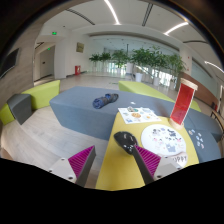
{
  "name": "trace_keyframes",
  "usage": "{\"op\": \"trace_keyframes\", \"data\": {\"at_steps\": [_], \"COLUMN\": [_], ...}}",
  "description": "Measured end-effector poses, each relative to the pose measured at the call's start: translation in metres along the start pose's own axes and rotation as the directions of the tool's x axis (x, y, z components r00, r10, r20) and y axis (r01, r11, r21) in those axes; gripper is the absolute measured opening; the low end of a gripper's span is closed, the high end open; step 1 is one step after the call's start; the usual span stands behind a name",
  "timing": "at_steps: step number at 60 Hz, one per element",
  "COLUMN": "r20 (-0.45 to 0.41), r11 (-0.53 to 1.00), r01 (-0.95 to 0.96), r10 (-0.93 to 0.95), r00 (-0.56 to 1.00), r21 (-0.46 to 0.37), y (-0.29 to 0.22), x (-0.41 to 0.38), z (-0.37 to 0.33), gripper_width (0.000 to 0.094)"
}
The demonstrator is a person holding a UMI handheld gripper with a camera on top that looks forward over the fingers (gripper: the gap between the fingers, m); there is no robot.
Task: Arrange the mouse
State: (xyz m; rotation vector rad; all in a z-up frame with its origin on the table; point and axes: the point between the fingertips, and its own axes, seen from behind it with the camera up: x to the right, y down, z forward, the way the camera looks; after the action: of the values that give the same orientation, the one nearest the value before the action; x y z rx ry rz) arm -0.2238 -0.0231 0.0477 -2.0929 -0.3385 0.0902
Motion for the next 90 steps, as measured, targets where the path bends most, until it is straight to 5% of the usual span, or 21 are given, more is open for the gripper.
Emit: {"op": "trace_keyframes", "data": {"at_steps": [25, 28, 31, 45, 49, 58, 68, 74, 80, 90], "r20": [0.013, 0.041, 0.06, 0.061, 0.104, -0.121, -0.169, -0.127, -0.123, -0.11], "r11": [0.999, 0.999, 0.997, 0.991, 0.994, 0.981, 0.978, 0.97, 0.973, 0.962], "r01": [0.026, -0.019, -0.051, -0.085, -0.102, -0.109, -0.206, -0.206, -0.182, -0.167], "r10": [-0.025, 0.021, 0.055, 0.092, 0.106, 0.129, 0.198, 0.19, 0.165, 0.145], "r00": [1.0, 0.999, 0.997, 0.994, 0.989, 0.984, 0.966, 0.974, 0.979, 0.983], "r21": [-0.041, -0.048, -0.063, -0.106, -0.039, 0.16, -0.028, -0.129, -0.142, -0.217], "y": [0.006, 0.001, 0.001, 0.0, -0.034, -0.109, -0.032, 0.015, 0.03, 0.034], "x": [0.055, 0.052, 0.05, 0.046, 0.047, 0.159, 0.225, 0.219, 0.218, 0.212], "z": [0.107, 0.114, 0.12, 0.116, 0.096, 0.047, 0.077, 0.091, 0.1, 0.088], "gripper_width": [0.0782, 0.073, 0.0575, 0.0443, 0.0434, 0.0411, 0.0407, 0.0407, 0.0413, 0.0638]}}
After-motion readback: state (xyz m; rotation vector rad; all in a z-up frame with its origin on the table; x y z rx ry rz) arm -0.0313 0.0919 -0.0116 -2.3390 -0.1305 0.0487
